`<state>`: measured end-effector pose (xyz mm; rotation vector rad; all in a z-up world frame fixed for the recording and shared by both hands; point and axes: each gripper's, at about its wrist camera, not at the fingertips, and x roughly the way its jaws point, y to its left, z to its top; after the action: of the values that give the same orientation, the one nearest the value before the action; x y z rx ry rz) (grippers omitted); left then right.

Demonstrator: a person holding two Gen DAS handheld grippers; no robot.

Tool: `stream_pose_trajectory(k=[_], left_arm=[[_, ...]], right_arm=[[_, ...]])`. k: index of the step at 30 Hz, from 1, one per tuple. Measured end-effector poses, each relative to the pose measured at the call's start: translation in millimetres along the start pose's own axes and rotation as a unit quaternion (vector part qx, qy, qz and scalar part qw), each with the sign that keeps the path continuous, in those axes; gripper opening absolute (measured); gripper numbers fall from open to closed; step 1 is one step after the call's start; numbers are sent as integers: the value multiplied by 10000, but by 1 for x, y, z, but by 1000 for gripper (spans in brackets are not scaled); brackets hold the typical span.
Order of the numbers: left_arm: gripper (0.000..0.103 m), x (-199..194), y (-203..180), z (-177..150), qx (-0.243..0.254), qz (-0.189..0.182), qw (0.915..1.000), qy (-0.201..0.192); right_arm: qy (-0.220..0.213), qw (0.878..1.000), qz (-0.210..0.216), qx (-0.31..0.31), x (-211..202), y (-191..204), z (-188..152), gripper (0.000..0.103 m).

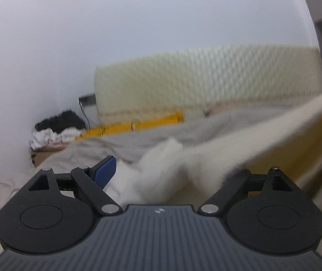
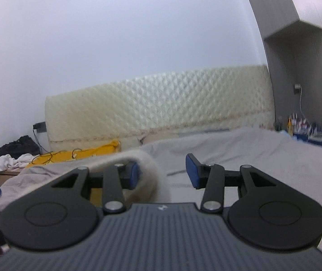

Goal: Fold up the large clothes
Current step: 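Raise the fleece high with both grippers, stretching it between them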

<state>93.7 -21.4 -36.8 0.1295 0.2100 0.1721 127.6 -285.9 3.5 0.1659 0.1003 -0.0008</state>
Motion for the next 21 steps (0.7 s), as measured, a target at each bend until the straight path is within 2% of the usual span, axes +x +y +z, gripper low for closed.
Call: stream_pose_trajectory(k=[2,4,8,10,12,17,21], left_arm=[[90,9,1,-2,-140,-60,9998,149],[89,12,2,0,-184,-174,9997,54],[90,10,-11,1,440,-219,9981,-381],[90,11,-20,1,644,-440,9961,-404],[90,15,-27,1,797,-509,9947,-397],[90,28,-24,5,322,-586,9973,-288],[90,37,-17,12,-20,-382,9986,-364]], right_arm=[[170,9998,2,63,6,-2,-1,44],[314,9995,0,30,7,4,-7,44],[652,9978,92,114,15,5,-15,44],[823,9963,132,187,20,4,-19,44],[967,9949,157,229,24,5,-23,44],[1537,9875,127,325,38,6,-38,44],[2005,9793,-63,287,53,8,-57,44]])
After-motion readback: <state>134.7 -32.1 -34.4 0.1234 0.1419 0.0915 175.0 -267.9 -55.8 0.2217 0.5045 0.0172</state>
